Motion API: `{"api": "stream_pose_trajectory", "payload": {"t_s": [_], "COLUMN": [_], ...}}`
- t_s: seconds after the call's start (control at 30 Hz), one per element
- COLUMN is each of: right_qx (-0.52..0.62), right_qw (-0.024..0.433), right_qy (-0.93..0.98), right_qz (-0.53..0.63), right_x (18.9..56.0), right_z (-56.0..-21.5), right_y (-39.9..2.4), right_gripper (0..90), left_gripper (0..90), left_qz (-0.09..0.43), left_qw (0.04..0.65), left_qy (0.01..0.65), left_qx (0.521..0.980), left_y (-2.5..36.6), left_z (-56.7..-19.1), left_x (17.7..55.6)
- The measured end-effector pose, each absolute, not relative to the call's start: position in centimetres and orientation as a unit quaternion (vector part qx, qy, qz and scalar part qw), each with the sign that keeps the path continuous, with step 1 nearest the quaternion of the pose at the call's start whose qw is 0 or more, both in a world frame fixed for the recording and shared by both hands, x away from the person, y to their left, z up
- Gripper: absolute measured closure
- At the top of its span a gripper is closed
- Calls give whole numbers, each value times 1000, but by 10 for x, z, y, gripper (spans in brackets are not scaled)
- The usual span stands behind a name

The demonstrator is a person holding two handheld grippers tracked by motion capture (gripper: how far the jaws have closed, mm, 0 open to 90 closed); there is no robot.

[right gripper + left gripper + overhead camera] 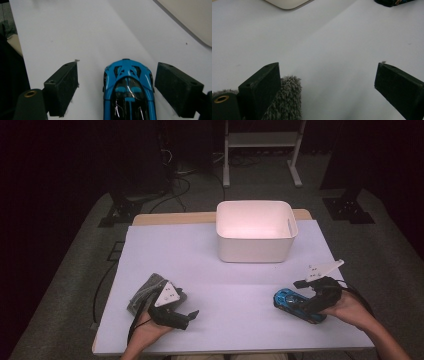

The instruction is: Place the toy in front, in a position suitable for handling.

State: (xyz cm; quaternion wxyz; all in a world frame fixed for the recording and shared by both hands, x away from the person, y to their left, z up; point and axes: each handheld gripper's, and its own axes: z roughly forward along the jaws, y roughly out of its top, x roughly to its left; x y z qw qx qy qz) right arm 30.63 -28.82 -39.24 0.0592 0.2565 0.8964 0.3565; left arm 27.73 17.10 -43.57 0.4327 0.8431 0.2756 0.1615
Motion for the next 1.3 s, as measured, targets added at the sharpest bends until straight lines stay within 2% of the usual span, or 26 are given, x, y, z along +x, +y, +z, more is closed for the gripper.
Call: {"api": "stream_pose_trajectory", "payload": {"t_s": [0.6,1.3], "right_qx": [285,282], "right_qw": [65,67], "right_qy": [900,911], "right_qz": [325,294], "right_x": [306,305], "right_z": [-420,-441], "right_y": [-310,-309], "right_gripper": [166,162], "left_gripper": [61,61], "left_qz": [160,157], "left_qw": [431,429], "left_qy": [275,273], "left_qx": [844,847], "left_y": [170,170], "left_z": [-435,-436], "left_x": [277,277]}}
